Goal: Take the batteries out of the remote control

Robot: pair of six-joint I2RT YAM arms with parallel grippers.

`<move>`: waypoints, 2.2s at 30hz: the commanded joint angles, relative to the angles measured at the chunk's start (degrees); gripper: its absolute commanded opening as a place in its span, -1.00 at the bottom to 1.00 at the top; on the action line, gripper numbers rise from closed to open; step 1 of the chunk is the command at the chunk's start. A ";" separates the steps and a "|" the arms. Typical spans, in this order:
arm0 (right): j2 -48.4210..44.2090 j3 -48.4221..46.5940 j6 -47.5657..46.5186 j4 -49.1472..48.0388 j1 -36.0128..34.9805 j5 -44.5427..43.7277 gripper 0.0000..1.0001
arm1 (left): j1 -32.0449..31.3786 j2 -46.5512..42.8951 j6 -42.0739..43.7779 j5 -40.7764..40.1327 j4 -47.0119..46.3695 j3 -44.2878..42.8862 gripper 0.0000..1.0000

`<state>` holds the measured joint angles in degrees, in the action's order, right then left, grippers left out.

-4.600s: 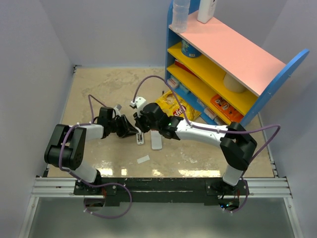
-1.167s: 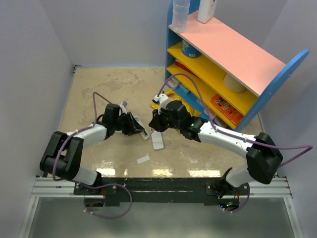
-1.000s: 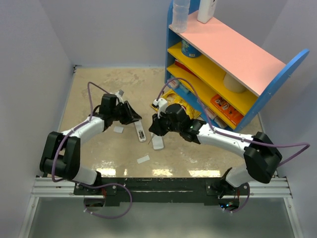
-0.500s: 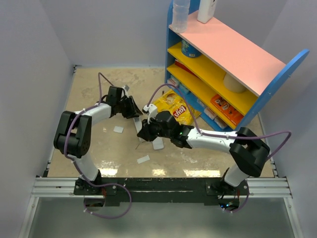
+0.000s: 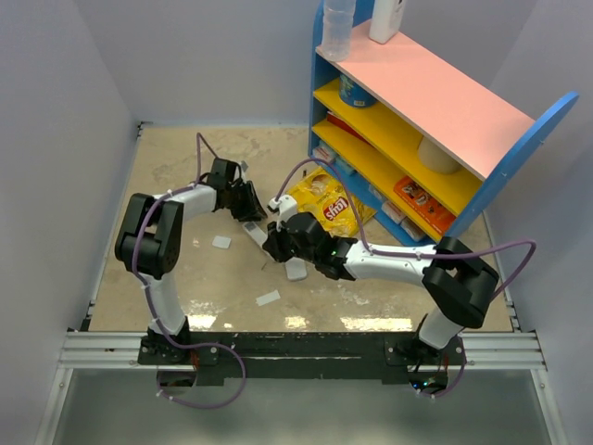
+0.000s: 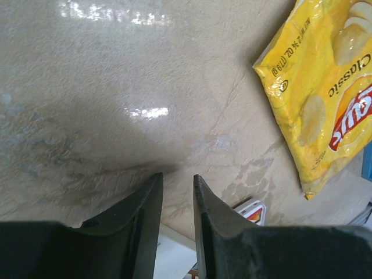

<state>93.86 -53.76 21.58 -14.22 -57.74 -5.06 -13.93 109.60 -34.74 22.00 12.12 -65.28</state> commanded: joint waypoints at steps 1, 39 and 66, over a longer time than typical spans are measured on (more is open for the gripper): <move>-2.72 -0.65 -2.25 1.65 -0.01 -6.45 -1.00 | -0.22 0.00 3.01 -6.70 8.08 -1.52 -0.37; -3.69 -2.85 -0.93 -2.65 9.57 -4.08 -1.00 | -3.82 -19.07 -2.26 -9.95 8.69 16.42 -0.33; 2.99 -7.68 -0.75 -6.79 11.94 4.88 -1.00 | -0.04 -12.13 -2.70 -1.08 2.74 8.23 -0.38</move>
<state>97.06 -59.13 20.21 -17.74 -46.11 -0.82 -14.26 96.75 -36.99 18.70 17.15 -54.92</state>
